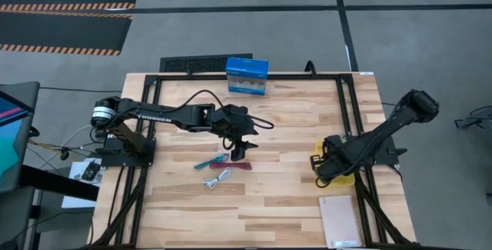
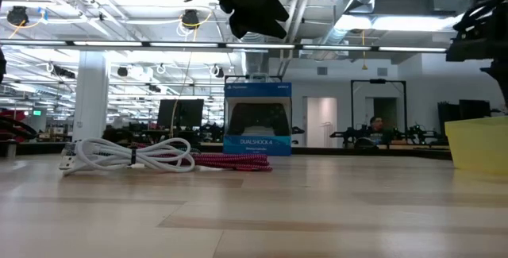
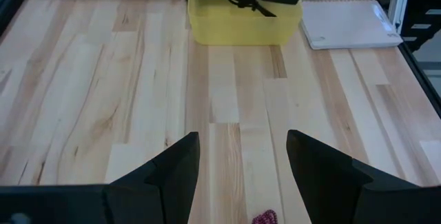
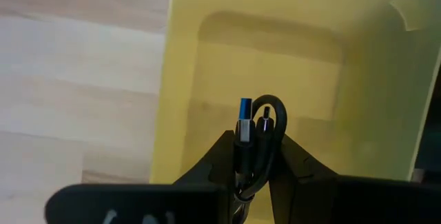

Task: Pick and place USB-C Cables
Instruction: Put the black charger cable into the yellow bin, then put the white charger cable into the yellow bin

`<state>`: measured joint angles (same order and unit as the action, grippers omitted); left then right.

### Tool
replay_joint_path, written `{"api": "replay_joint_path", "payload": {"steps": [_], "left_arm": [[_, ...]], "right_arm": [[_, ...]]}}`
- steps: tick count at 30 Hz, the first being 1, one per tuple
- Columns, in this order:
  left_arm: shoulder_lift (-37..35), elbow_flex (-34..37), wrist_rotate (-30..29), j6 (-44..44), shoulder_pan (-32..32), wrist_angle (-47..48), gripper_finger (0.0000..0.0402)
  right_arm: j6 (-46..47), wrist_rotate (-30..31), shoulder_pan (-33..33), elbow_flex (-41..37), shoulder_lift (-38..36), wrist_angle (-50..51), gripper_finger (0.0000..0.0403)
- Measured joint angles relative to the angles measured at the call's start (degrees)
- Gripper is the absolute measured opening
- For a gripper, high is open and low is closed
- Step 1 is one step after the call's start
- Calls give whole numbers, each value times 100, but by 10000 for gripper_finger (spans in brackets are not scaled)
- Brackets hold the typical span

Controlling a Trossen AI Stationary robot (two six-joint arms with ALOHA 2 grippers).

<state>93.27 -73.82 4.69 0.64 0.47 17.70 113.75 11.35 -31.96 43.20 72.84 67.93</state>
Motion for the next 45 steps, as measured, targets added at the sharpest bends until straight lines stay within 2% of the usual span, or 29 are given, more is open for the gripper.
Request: {"api": "replay_joint_path", "payload": {"steps": [16,25,37,45], "left_arm": [[2,0,0,-13,0,-1,206],[2,0,0,-22,0,-1,206],[4,0,0,-66,0,25,206],[7,0,0,-66,0,119,206]], "right_arm": [[-146,11,34,0,768,-325,62],[-176,43,34,0,861,-324,63],[-179,48,34,0,861,-333,125],[-299,50,34,0,861,-435,140]]}}
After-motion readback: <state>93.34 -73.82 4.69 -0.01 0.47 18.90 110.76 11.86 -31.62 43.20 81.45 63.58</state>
